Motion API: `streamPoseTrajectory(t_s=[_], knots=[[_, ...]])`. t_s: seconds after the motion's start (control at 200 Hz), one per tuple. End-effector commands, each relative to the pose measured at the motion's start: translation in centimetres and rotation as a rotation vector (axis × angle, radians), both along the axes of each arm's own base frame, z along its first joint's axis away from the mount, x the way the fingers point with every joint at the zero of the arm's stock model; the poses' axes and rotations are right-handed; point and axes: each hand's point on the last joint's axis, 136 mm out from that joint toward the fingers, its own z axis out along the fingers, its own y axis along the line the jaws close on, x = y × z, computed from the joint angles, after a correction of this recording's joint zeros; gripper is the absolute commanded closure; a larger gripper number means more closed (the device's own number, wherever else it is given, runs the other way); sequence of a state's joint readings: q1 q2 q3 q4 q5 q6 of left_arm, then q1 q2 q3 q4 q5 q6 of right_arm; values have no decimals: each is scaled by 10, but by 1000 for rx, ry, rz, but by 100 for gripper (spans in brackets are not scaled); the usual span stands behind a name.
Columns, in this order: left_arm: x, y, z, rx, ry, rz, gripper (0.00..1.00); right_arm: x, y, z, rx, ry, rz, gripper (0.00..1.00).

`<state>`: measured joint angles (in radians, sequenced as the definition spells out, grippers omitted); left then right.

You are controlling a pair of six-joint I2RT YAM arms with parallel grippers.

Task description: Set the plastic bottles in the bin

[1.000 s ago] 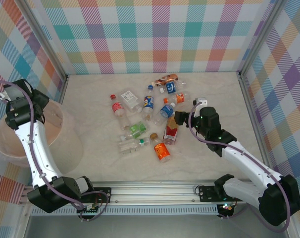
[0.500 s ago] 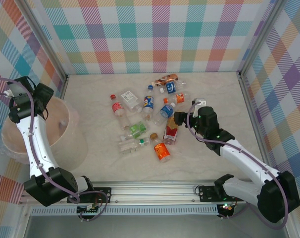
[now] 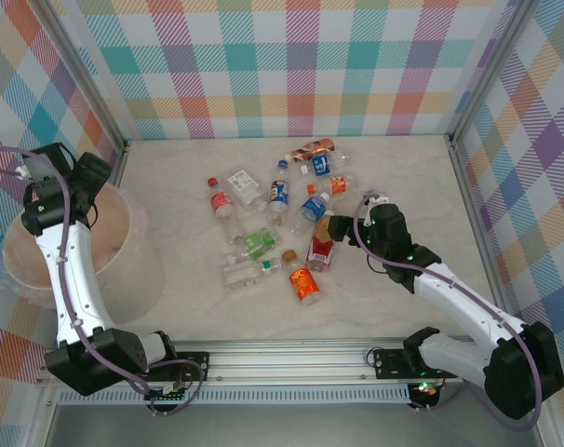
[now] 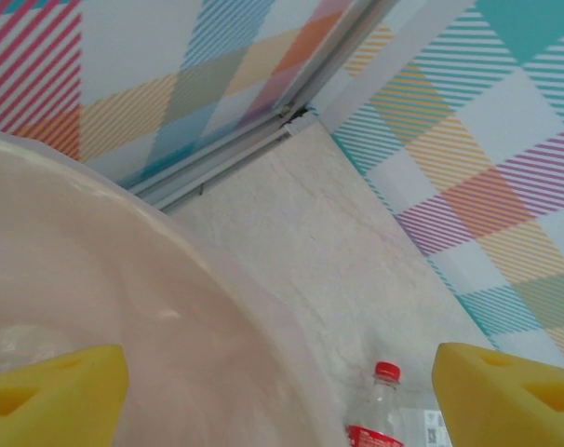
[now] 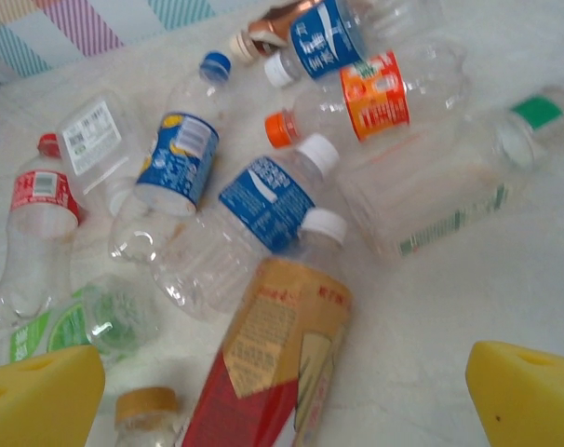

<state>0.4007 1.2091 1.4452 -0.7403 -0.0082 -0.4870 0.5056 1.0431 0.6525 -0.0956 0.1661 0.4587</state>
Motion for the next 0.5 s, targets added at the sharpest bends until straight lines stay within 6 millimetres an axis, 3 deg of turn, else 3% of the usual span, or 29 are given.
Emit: streamPoseTrajectory(t_s=[0.0, 0.27, 0.495], knots=[[-10, -17, 30, 19, -68, -29, 14, -22, -5, -18, 21, 90, -4, 0], [-25, -50, 64, -17, -211, -106, 7, -37, 3, -43, 155, 236, -44, 0], [-25, -98, 100, -106, -373, -321, 0, -36, 20, -56, 252, 320, -38, 0]])
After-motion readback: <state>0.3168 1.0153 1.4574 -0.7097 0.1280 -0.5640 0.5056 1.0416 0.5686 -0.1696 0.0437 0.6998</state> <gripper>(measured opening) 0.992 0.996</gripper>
